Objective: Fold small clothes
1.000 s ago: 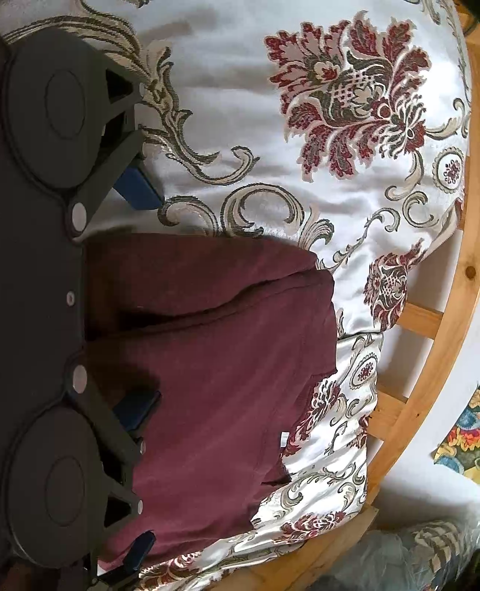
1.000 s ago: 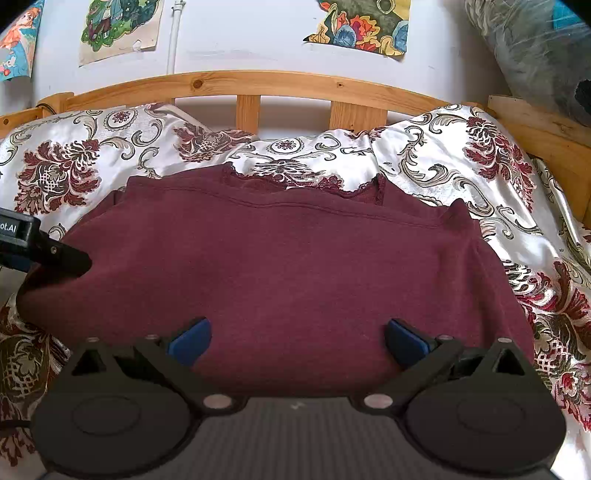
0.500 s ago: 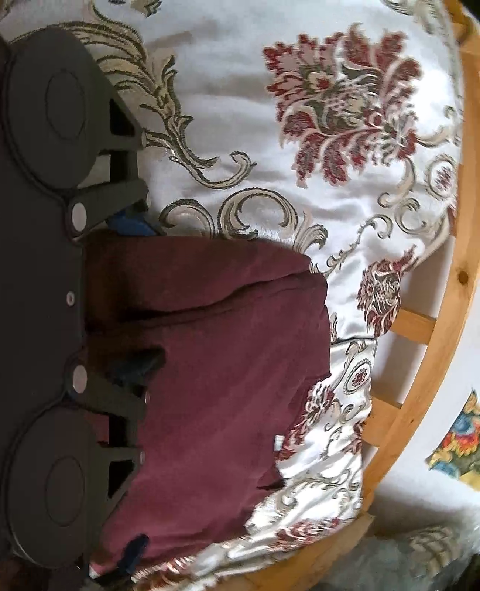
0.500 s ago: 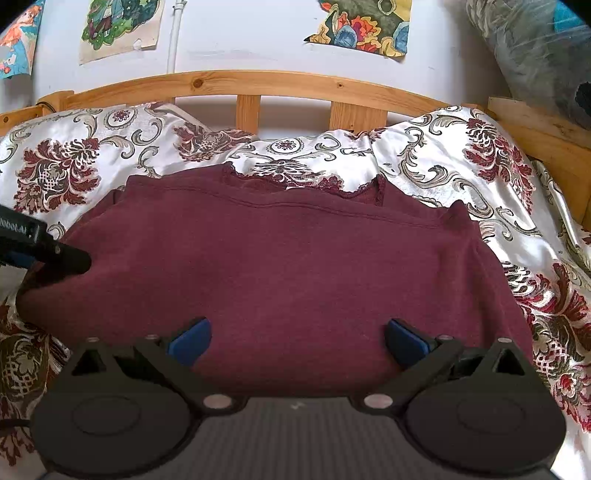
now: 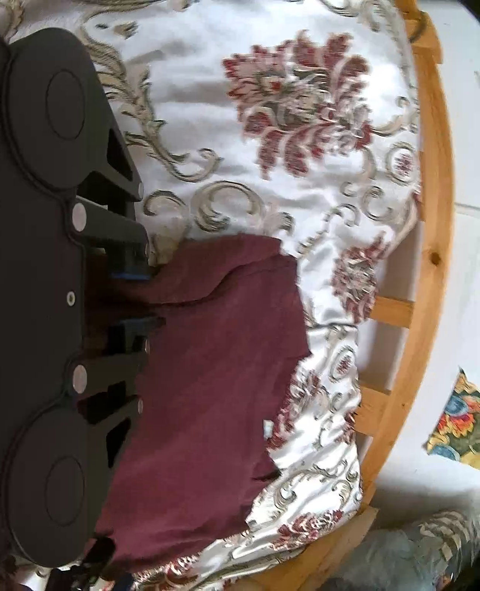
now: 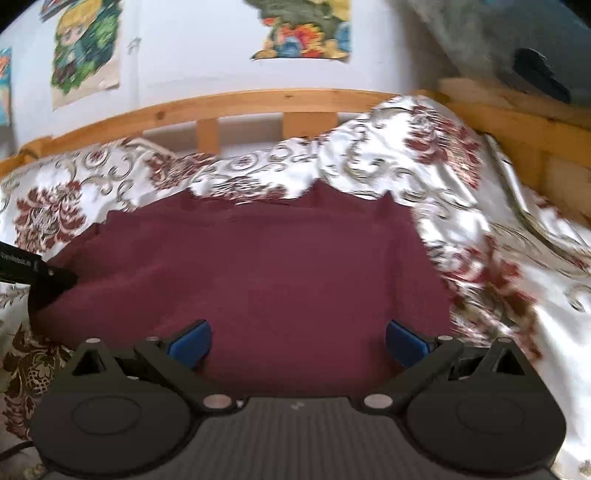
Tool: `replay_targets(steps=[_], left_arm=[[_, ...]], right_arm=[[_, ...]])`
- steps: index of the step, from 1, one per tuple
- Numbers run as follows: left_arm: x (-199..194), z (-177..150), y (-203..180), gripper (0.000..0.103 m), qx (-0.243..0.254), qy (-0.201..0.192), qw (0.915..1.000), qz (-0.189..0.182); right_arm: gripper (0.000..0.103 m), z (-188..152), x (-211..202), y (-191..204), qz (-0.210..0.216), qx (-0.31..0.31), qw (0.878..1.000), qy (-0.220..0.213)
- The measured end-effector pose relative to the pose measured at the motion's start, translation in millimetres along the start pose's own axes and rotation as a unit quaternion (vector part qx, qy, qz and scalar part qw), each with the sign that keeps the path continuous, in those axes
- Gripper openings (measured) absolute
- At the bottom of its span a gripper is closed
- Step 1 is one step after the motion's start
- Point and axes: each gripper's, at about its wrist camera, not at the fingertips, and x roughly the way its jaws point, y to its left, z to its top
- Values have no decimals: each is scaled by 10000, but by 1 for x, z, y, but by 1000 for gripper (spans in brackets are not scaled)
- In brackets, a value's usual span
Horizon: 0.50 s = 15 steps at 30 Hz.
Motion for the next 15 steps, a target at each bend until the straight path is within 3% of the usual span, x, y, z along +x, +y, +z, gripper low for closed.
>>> replay_targets(steps=[6,10,15], left_arm=[[-19,36,-50,16,755,-347,9964,-149],[-30,56,-102,15,1413,-539,9874,-459],[-24,61,-167,15,1870,-497,9765,-954]], right_arm=[[103,-2,-12,-31,-144,188,9997,-99],[103,-1,-16,-47,-238,47,9995,-187],[103,-1,-24,-69,-517,94,9981,-308]])
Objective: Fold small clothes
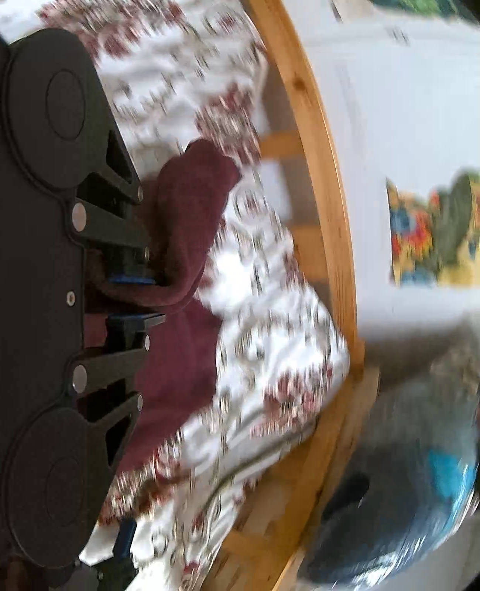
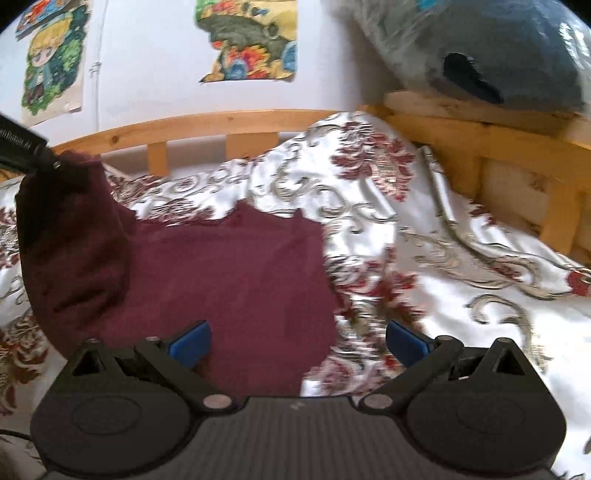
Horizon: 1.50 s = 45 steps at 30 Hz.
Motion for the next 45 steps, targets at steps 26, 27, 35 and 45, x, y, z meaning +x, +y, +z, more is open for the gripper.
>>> replay_targets(steps=[26,27,35,45], left_arm=[[-16,-14,-43,100,-431,-506,9866,-1490],[-20,-16,-38,100,-405,-524,9875,-1432],[-20,-56,1,102,-474,-263,9969,-573],[4,-96,15,102,-566,-147,9958,-698]], right_arm=[[103,-12,0,-27,-473,-27,9984,319],[103,-10,1,-27,-477,-82,9984,292],[103,38,16,-16,-169,-764,9968,-185],[103,106,78,15,2206,-31,9686,1145]])
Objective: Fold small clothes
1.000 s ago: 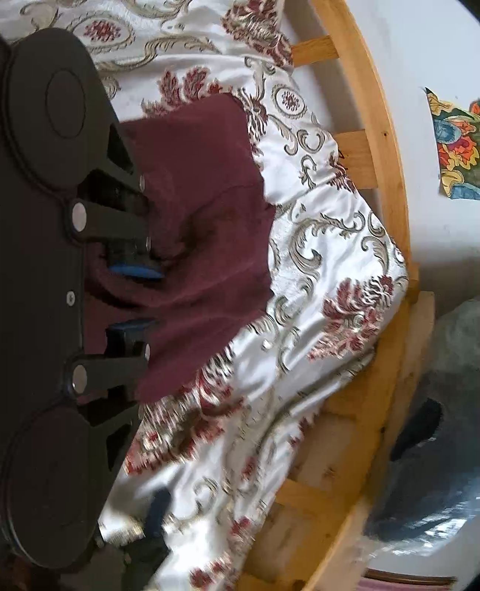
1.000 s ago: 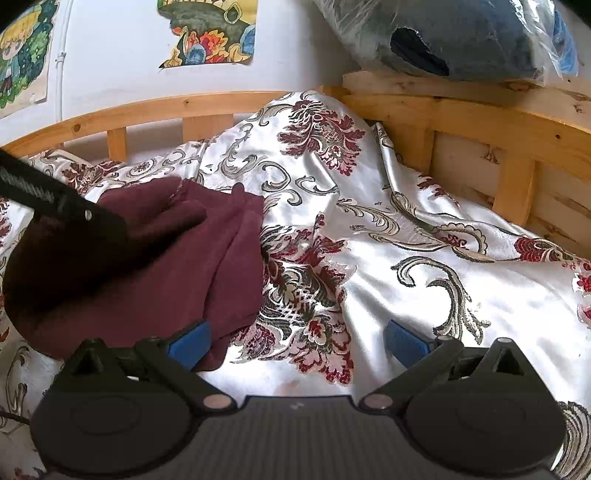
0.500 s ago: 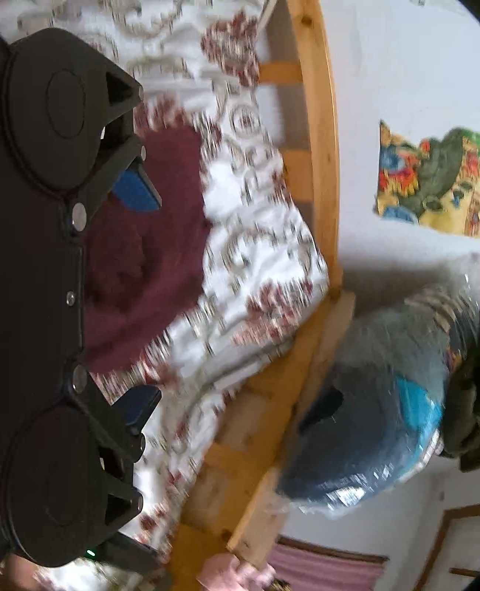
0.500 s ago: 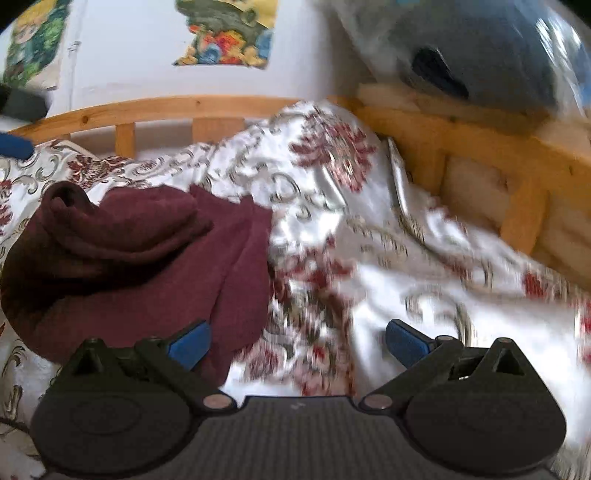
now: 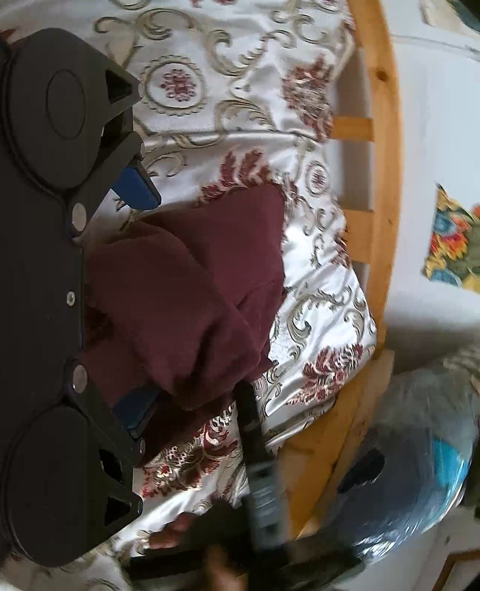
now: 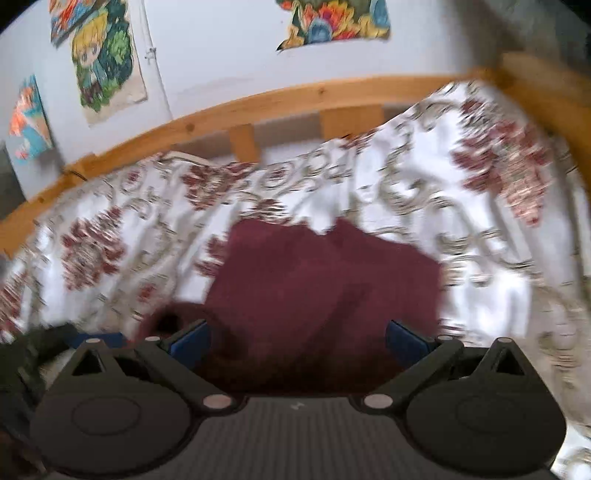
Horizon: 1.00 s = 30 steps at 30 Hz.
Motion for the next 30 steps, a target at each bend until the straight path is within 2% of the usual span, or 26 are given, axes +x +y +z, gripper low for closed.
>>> replay_targets(steps=[2,5,7,13,15,19,21,23,24,26,30], left_arm=[[1,-4,-5,102,276,-106,9995,53],[3,-5,-13,99,697,-208,9973,114],[5,-6,-17,97,920,-246,9954,88],[11,-7,-20,77,1260,-223,9918,-19],[12,-7,-19,72,1254,-211,9918,-93],[11,-10,-19,65,1226,-219,9919,-228],[10,-11,-19,63,1230,-229,9919,-235],[9,-12,-19,60,1200,-244,9921,-264],[9,-12,-19,60,1187,-253,9922,-283],[8,-11,-18,57,1156,-272,9924,-331],[7,-8,-18,56,980,-292,9934,-525]], right_arm=[[103,8,13,-7,316,464,9984,112],[103,15,42,-30,706,1196,9897,349],[103,12,60,-42,741,1502,9847,486],[103,7,81,-69,940,2276,9690,196],[95,9,85,-69,935,2248,9698,157],[71,15,88,-60,741,1987,9771,184],[56,18,89,-56,628,1865,9803,173],[29,19,87,-53,475,1757,9832,158],[23,19,86,-52,392,1691,9847,124],[17,20,80,-49,235,1492,9885,-4],[13,24,63,-39,-39,1021,9942,-324]])
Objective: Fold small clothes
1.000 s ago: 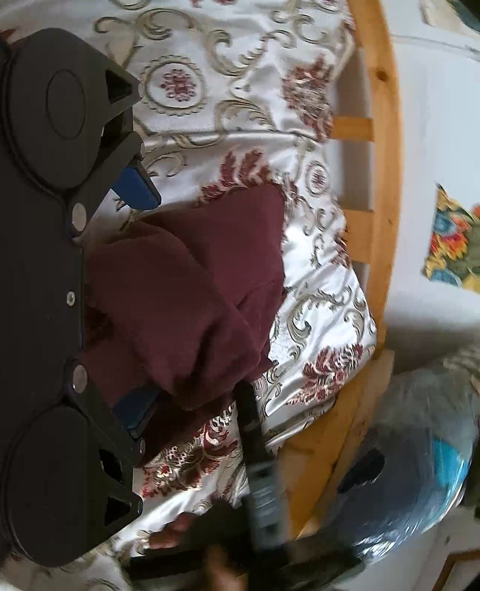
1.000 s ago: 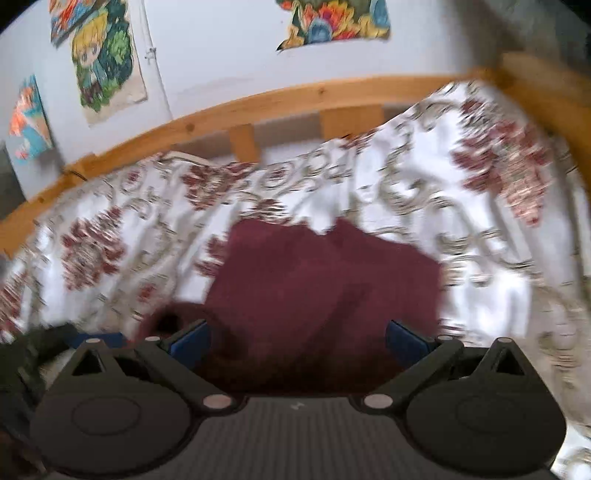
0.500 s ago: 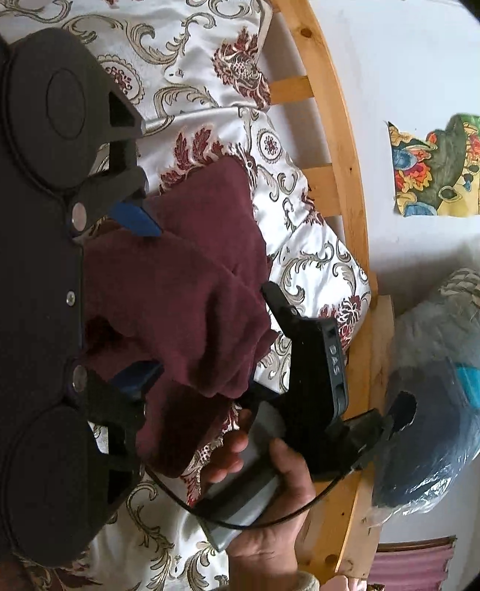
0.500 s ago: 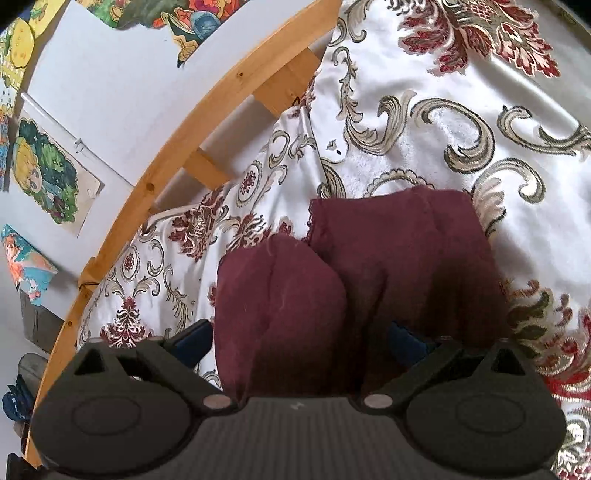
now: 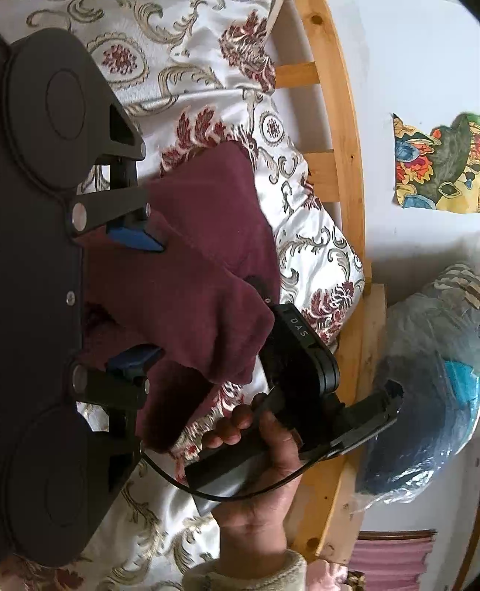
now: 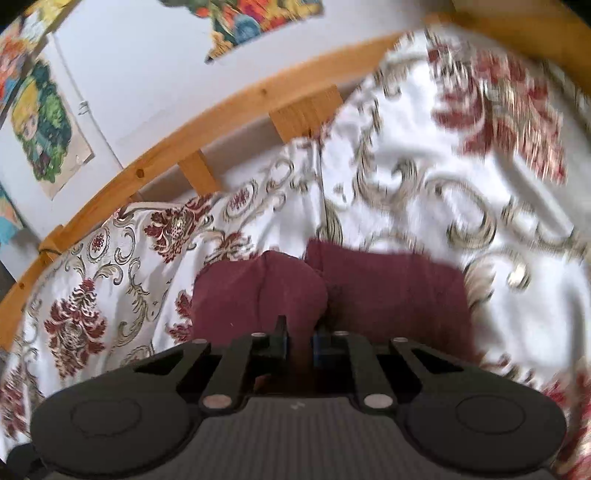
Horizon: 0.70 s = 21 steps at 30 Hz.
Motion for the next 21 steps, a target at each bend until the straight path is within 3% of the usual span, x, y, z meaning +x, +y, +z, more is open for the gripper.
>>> replay_targets(steps=[7,21], left_arm=[[5,9,-6,56,-449,-113,9980,-428],[5,3,-25,55,-217,60,9964,-820]], right_arm=[[13,2,-35,2,-410,-566,9966,-446],[13,-33,-41,-48,-668,-64,9971,-365]])
